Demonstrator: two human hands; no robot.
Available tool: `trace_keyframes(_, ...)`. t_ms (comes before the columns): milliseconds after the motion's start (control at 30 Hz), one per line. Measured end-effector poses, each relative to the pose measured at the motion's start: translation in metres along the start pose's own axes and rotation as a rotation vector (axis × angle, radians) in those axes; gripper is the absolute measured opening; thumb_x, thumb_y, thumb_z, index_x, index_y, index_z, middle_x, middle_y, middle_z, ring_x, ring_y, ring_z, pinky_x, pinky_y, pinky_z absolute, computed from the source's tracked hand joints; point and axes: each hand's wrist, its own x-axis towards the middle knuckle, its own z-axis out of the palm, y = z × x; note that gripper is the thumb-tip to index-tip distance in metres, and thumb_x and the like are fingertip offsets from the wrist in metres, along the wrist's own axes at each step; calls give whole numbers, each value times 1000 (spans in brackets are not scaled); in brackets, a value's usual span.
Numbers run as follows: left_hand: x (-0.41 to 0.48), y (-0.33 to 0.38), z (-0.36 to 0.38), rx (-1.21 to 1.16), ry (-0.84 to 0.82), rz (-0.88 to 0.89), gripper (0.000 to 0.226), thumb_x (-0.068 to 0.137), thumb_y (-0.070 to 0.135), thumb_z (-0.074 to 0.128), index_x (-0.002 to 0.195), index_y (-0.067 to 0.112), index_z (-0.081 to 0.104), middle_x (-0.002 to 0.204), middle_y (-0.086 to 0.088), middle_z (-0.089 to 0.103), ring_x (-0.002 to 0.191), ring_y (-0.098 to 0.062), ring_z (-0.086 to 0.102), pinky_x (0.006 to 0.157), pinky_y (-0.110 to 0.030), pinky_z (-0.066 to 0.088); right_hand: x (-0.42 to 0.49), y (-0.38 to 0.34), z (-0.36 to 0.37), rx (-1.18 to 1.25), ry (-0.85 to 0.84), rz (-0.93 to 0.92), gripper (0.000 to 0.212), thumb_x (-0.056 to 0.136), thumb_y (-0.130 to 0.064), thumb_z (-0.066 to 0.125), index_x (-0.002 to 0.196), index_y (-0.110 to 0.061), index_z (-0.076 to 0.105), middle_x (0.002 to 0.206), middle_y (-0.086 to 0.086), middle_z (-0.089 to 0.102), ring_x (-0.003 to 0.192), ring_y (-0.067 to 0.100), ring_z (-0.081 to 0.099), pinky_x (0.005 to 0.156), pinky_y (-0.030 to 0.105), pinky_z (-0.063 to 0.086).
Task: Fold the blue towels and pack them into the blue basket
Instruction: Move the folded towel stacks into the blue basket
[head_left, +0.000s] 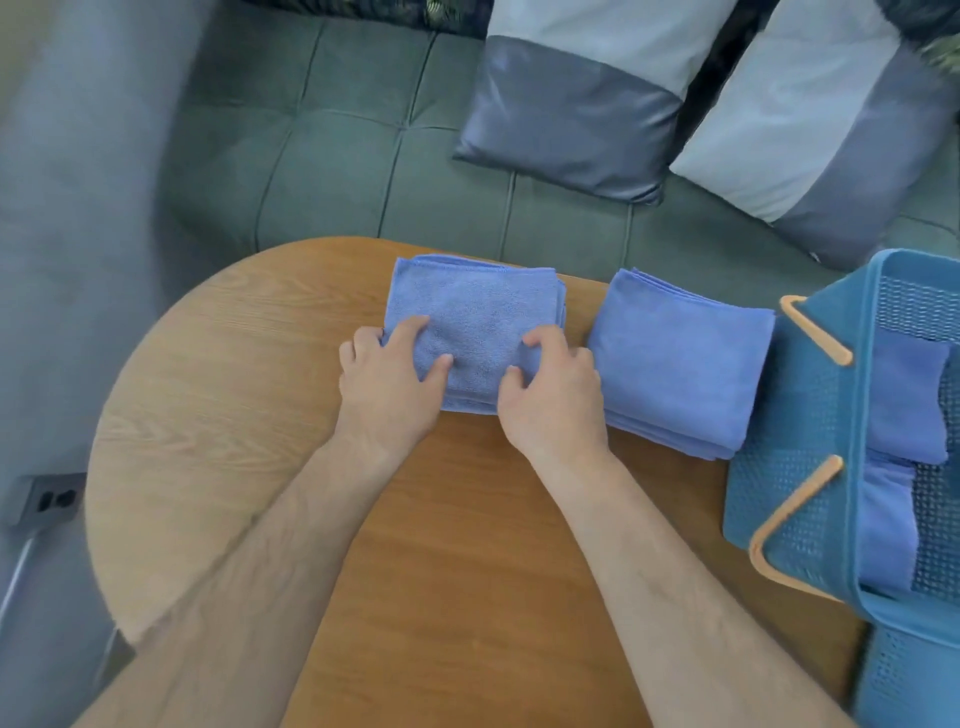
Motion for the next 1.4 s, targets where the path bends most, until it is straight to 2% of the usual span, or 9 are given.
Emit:
trace_keyframes(100, 6, -2, -6, -142, -40, 16, 46, 94, 32, 64, 139, 30, 54, 130, -10, 53, 120, -25, 49, 103, -26, 39, 2, 0, -3, 19, -59, 50, 33, 96, -29, 57, 126, -31, 46, 114, 12, 51, 109, 35, 48, 83, 37, 40)
trace_keyframes(233, 6, 5, -14, -417, -143, -32, 55, 81, 2, 63, 129, 29, 58, 125, 2, 57, 87, -5, 59, 59, -6, 44, -1, 1, -8, 121, -78, -26, 37, 88, -15, 57, 119, -34, 49, 112, 4, 43, 90, 31, 59, 84, 41, 52)
trace_keyframes(367, -12, 18, -16, -454, -194, 49, 66, 77, -4, 64, 131, 31, 55, 132, 2, 48, 105, 7, 51, 68, 1, 40, -9, 8, -29, 76, -198, -78, 61, 88, -20, 55, 144, -41, 41, 128, 2, 37, 89, 26, 61, 85, 38, 53)
trace_keyframes(500, -39, 45, -18, -455, -196, 163, 67, 80, -2, 69, 136, 31, 51, 132, 7, 45, 106, 24, 43, 78, 6, 33, -22, 25, -60, -50, -103, -207, 68, 88, -20, 56, 150, -36, 36, 144, -2, 30, 96, 31, 58, 81, 40, 50)
trace_keyframes(767, -95, 147, -1, -541, -202, 344, 67, 74, 17, 55, 137, 38, 50, 122, 9, 45, 110, 7, 48, 82, -1, 36, -40, 93, -165, -130, 103, -220, 77, 85, -21, 59, 155, -38, 31, 158, -5, 19, 113, 27, 55, 80, 36, 44)
trace_keyframes(967, -123, 247, 46, -489, -279, 497, 72, 75, 22, 53, 146, 30, 46, 136, 14, 39, 121, 7, 44, 86, -6, 42, -43, 177, -250, -71, 200, -87, 73, 86, -25, 62, 153, -39, 35, 154, -10, 23, 111, 26, 57, 88, 38, 47)
trace_keyframes(1067, -139, 298, 83, -278, -257, 572, 68, 83, 17, 57, 149, 23, 41, 145, 9, 32, 109, 6, 43, 83, -16, 40, -33, 222, -276, -99, 184, 7, 75, 85, -35, 65, 153, -39, 33, 150, -10, 25, 110, 25, 58, 88, 40, 49)
trace_keyframes(1233, -129, 354, 147, -24, -325, 607, 42, 80, 5, 55, 121, 10, 49, 133, -6, 34, 97, -29, 51, 84, -44, 48, 6, 273, -285, -202, 66, 88, 83, 86, -41, 68, 157, -30, 26, 152, -3, 21, 121, 27, 53, 92, 41, 49)
trace_keyframes(1400, -96, 363, 188, 320, -274, 532, 49, 85, 6, 62, 130, 1, 41, 133, -18, 33, 107, -37, 51, 77, -39, 40, 46, 289, -270, -214, 21, 19, 70, 88, -37, 72, 146, -19, 36, 143, 6, 26, 112, 34, 56, 89, 40, 46)
